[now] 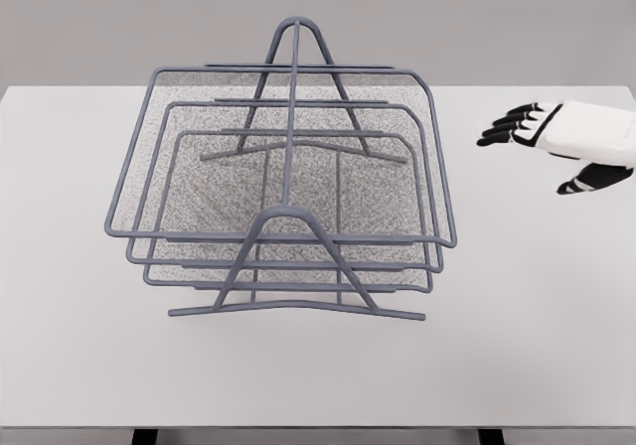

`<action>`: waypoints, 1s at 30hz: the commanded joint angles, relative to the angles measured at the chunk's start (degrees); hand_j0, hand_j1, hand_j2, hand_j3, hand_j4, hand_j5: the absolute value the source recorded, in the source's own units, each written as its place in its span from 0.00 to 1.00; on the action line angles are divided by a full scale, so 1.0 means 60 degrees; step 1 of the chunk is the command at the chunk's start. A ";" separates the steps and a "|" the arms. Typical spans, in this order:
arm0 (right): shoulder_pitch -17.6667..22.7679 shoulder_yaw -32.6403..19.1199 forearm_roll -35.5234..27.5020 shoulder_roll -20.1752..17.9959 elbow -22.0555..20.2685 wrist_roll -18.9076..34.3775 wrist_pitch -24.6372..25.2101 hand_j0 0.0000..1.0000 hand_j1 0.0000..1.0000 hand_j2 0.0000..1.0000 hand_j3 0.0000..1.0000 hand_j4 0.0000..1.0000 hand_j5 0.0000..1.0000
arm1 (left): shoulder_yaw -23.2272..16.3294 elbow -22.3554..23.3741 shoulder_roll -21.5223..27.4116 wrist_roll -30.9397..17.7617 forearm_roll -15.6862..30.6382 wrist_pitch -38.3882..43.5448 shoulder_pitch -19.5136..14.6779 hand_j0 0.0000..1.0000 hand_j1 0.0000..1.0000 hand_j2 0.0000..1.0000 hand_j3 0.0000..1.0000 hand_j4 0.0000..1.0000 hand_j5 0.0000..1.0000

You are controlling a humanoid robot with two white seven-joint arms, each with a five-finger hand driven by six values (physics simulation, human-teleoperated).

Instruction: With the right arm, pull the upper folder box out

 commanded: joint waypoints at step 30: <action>-0.0982 0.0767 0.1635 0.0696 -0.1400 0.0001 -0.0006 1.00 1.00 1.00 1.00 1.00 1.00 | -0.0002 0.0003 0.0001 -0.0002 -0.0003 -0.0006 0.0000 1.00 1.00 1.00 1.00 1.00 1.00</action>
